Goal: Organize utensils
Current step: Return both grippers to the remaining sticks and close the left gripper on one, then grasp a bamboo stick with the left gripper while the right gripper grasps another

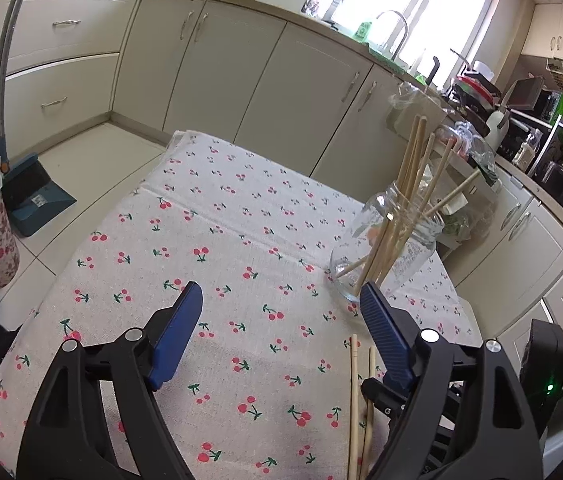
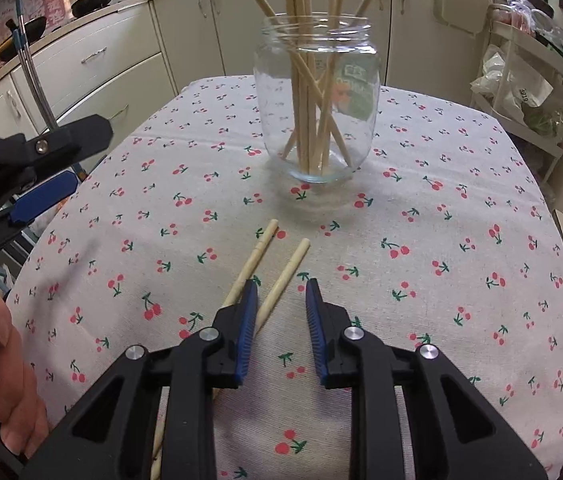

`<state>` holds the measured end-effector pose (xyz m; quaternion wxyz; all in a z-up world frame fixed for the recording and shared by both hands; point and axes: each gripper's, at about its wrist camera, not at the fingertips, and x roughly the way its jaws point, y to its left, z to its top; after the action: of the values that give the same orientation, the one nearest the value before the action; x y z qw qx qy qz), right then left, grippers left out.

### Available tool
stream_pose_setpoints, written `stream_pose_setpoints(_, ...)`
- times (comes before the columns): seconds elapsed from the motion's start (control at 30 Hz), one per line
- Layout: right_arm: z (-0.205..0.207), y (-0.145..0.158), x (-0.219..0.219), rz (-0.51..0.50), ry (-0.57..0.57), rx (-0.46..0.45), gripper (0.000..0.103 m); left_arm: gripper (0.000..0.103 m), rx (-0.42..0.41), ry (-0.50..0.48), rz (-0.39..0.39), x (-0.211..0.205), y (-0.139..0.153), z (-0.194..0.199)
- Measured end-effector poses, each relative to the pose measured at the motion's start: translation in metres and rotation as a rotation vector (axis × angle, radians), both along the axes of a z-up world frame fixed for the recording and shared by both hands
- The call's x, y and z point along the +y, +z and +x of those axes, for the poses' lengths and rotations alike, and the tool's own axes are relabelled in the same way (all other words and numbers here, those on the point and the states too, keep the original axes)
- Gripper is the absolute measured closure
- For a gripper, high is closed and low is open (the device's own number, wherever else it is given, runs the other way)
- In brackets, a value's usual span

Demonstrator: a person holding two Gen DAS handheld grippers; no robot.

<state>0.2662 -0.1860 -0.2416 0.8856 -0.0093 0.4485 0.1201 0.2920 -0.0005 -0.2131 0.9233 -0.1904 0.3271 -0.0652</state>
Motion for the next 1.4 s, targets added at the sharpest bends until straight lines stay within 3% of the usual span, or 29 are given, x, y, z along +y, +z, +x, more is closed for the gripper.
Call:
stream_pose_setpoints(0.1, -0.001, 0.000, -0.002, -0.023, 0.030, -0.001, 0.084, 0.025, 0.023, -0.046, 0.017, -0.010, -0.002, 0.004)
stream_pose_setpoints(0.27, -0.004, 0.000, -0.023, -0.081, 0.098, -0.011, 0.086, 0.025, 0.104, -0.170, 0.116, -0.042, -0.011, 0.016)
stream_pose_setpoints(0.43, -0.003, -0.001, -0.060, -0.047, 0.129, -0.013, 0.087, 0.025, 0.169, -0.237, 0.198, -0.068, -0.023, 0.027)
stream_pose_setpoints(0.63, 0.000, 0.000, -0.072, 0.015, 0.101, 0.003, 0.088, 0.027, 0.206, -0.315, 0.357, -0.105, -0.033, 0.035)
stream_pose_setpoints(0.8, -0.003, 0.000, -0.069, 0.018, 0.060, -0.001, 0.088, 0.054, 0.207, -0.350, 0.437, -0.120, -0.040, 0.039)
stream_pose_setpoints(0.87, -0.005, 0.000, -0.066, 0.000, 0.072, -0.013, 0.088, 0.082, 0.203, -0.365, 0.427, -0.118, -0.038, 0.041)
stream_pose_setpoints(0.93, -0.006, 0.001, -0.063, 0.001, 0.100, -0.013, 0.088, 0.094, 0.212, -0.372, 0.410, -0.112, -0.038, 0.044)
stream_pose_setpoints(1.03, -0.006, 0.001, -0.059, -0.006, 0.131, -0.006, 0.089, 0.098, 0.231, -0.408, 0.362, -0.101, -0.037, 0.048)
stream_pose_setpoints(1.2, -0.001, 0.003, -0.064, 0.034, 0.083, 0.044, 0.089, 0.098, 0.253, -0.432, 0.359, -0.094, -0.037, 0.050)
stream_pose_setpoints(1.4, 0.003, 0.003, -0.057, 0.004, 0.030, 0.062, 0.089, 0.095, 0.264, -0.424, 0.421, -0.105, -0.035, 0.053)
